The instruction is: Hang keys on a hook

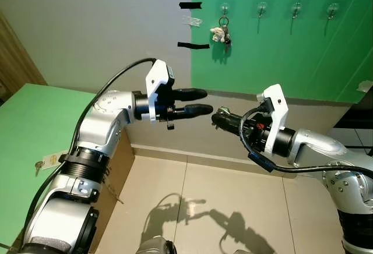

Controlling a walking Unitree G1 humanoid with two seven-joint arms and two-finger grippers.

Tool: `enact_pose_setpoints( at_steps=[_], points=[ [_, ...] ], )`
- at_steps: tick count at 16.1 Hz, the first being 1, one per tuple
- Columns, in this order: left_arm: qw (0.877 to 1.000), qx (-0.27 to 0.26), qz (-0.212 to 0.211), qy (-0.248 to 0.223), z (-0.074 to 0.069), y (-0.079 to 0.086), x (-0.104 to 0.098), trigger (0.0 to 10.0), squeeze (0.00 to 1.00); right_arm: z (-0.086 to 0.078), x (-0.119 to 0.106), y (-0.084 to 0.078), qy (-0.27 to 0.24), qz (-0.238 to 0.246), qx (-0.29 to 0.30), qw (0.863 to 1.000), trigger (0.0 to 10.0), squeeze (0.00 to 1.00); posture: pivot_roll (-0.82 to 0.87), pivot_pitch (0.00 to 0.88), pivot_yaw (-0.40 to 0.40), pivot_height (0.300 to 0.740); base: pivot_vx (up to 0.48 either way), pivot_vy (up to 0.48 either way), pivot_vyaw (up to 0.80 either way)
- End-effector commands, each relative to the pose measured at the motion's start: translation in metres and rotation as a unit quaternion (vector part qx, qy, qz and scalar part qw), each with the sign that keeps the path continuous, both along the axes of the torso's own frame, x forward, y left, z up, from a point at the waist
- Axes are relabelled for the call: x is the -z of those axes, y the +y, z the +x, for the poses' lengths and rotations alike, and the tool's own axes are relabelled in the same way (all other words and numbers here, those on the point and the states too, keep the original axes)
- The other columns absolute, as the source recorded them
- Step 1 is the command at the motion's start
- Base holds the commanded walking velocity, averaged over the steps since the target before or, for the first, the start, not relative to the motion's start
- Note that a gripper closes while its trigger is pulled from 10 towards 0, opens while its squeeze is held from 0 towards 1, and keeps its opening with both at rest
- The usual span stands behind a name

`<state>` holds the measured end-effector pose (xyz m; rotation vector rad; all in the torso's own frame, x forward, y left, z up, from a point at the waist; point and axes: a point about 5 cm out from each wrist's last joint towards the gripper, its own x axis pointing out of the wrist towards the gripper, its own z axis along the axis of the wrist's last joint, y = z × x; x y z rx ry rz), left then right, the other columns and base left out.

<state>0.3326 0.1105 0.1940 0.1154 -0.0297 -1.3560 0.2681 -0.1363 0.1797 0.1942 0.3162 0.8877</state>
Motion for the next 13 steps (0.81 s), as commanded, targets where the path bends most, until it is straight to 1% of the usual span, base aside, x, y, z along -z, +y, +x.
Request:
enact_pose_setpoints(
  at_steps=[1,7,13],
  points=[
    [1.0,0.013,-0.003,-0.018,-0.003,-0.003,-0.009,10.0,0.0,0.002,0.0,-0.002,-0.002,0.0,0.011,1.0,0.0,0.0,-0.22,0.002,0.045,0.722,0.0,0.0,0.0],
    [1.0,0.02,-0.005,-0.021,-0.005,-0.007,-0.013,10.0,0.0,0.004,-0.002,-0.001,-0.005,0.004,0.013,1.0,0.0,0.0,-0.22,0.004,0.046,0.722,0.0,0.0,0.0],
    [0.999,0.04,-0.005,-0.016,-0.009,-0.017,-0.011,10.0,0.0,0.005,-0.005,0.003,-0.007,0.007,0.007,1.0,0.0,0.0,-0.23,0.006,0.044,0.722,0.0,0.0,0.0]
  ],
)
